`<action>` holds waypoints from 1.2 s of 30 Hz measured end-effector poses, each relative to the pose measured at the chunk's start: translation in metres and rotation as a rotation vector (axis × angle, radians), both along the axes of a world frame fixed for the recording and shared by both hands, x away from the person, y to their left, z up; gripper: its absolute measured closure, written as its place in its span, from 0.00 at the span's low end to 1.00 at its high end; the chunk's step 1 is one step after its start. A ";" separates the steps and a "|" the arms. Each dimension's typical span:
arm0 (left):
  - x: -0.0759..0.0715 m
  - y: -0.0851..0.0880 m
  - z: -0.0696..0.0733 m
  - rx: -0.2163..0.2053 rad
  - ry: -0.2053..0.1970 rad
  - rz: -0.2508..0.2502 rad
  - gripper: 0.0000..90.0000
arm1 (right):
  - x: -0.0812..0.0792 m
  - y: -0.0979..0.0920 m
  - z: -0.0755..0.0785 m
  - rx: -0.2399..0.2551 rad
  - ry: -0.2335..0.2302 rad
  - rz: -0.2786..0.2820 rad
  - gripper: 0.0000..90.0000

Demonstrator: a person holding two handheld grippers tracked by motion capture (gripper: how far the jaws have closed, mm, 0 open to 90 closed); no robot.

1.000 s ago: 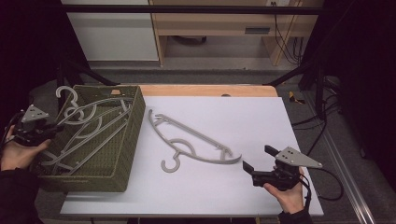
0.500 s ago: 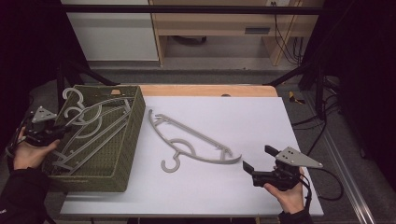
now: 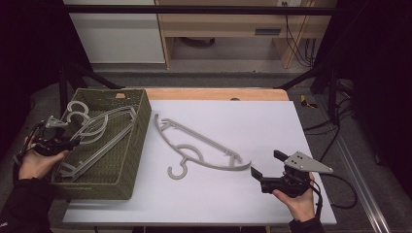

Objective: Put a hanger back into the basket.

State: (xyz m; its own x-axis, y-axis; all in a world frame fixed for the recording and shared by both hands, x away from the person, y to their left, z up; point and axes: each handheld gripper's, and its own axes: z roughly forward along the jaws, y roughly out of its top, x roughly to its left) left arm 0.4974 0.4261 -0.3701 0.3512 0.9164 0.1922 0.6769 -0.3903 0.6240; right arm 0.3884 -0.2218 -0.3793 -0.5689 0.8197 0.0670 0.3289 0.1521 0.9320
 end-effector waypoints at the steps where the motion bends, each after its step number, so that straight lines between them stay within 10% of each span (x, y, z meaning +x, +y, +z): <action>1: -0.002 -0.001 0.002 -0.004 -0.008 0.001 0.76 | 0.001 0.000 0.000 -0.005 -0.001 0.001 0.06; 12: -0.018 -0.004 0.019 -0.074 -0.086 0.036 0.62 | 0.013 0.019 0.003 -0.021 0.005 0.038 0.07; 23: -0.055 -0.065 0.039 -0.301 -0.302 -0.151 0.35 | 0.023 0.036 -0.001 -0.038 0.026 0.057 0.17; 36: -0.087 -0.138 0.032 -0.447 -0.396 -0.303 0.16 | 0.035 0.051 -0.018 -0.078 0.079 0.087 0.54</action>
